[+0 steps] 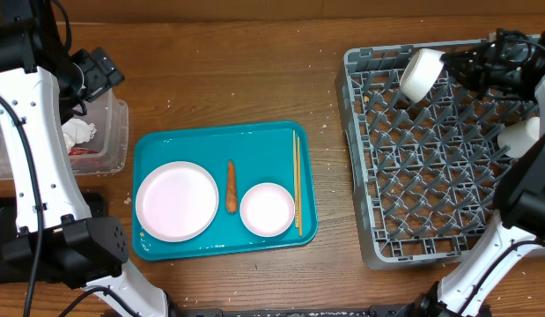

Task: Sort waste into correct bins and load items into the dishwasher

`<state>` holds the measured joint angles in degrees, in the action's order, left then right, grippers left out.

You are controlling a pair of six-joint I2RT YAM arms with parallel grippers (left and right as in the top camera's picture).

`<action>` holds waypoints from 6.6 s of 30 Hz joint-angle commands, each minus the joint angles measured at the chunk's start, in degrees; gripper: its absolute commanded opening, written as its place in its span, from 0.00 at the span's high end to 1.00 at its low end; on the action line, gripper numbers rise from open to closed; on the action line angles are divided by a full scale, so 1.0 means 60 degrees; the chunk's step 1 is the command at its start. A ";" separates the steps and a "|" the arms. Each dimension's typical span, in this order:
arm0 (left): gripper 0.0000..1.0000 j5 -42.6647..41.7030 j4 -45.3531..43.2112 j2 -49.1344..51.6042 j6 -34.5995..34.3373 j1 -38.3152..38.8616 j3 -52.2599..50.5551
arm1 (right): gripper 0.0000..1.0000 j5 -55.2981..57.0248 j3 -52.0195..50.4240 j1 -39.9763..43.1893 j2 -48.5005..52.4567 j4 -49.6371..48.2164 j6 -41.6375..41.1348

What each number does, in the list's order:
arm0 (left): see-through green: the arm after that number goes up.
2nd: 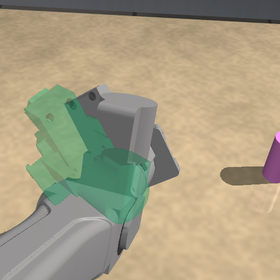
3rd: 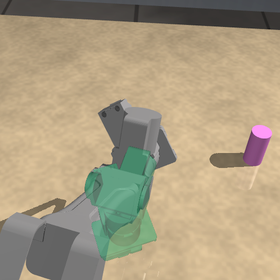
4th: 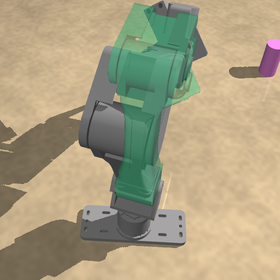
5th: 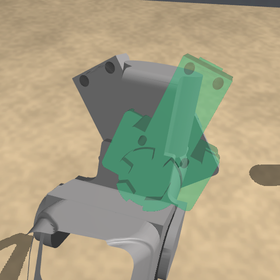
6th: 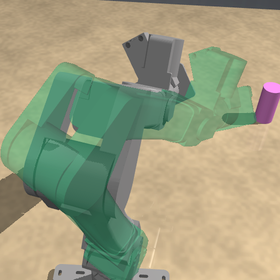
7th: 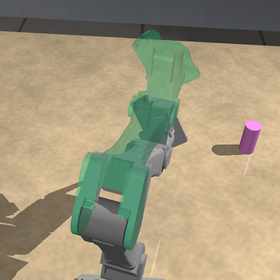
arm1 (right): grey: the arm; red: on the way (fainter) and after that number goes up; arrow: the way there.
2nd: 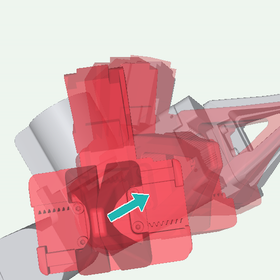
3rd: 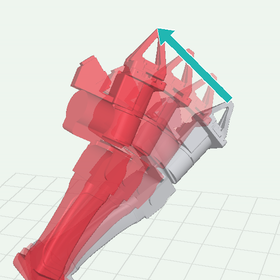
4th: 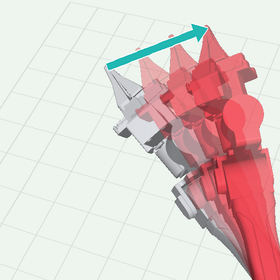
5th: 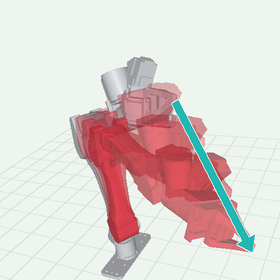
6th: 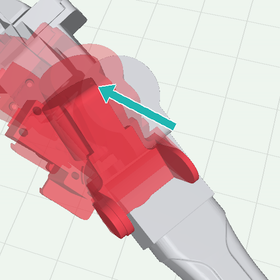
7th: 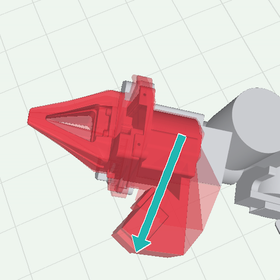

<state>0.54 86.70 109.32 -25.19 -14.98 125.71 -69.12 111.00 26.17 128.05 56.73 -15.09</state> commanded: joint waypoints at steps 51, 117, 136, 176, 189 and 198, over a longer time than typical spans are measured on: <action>0.00 0.0007 -0.0200 0.0015 -0.0200 0.0062 -0.0051 | 0.96 1.0007 0.1872 -0.2732 -0.0637 0.3738 -0.1738; 0.00 -0.0022 0.0299 0.0015 -0.1126 0.0062 -0.0051 | 0.20 0.9406 0.2171 -1.0652 -0.0878 0.4528 0.1432; 0.00 -0.0025 0.0441 0.0015 -0.1129 0.0062 -0.0051 | 0.23 0.8309 0.2116 -1.0830 -0.0583 0.6138 0.1300; 0.00 -0.0051 0.1042 0.0015 -0.1585 0.0062 -0.0051 | 0.42 1.0069 0.1508 -1.2819 0.0878 0.4688 -0.5781; 0.00 0.0015 0.1002 0.0015 -0.1588 0.0062 -0.0051 | 0.73 1.0244 0.0645 -1.2615 0.0878 0.4036 -0.5402; 0.00 0.0015 0.0984 0.0015 -0.1588 0.0062 -0.0051 | 0.96 1.0225 0.1847 -1.2582 0.0820 0.4921 -0.4870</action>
<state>0.49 92.71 109.32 -34.20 -15.00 125.71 -7.60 117.71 -49.52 133.56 85.45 -45.80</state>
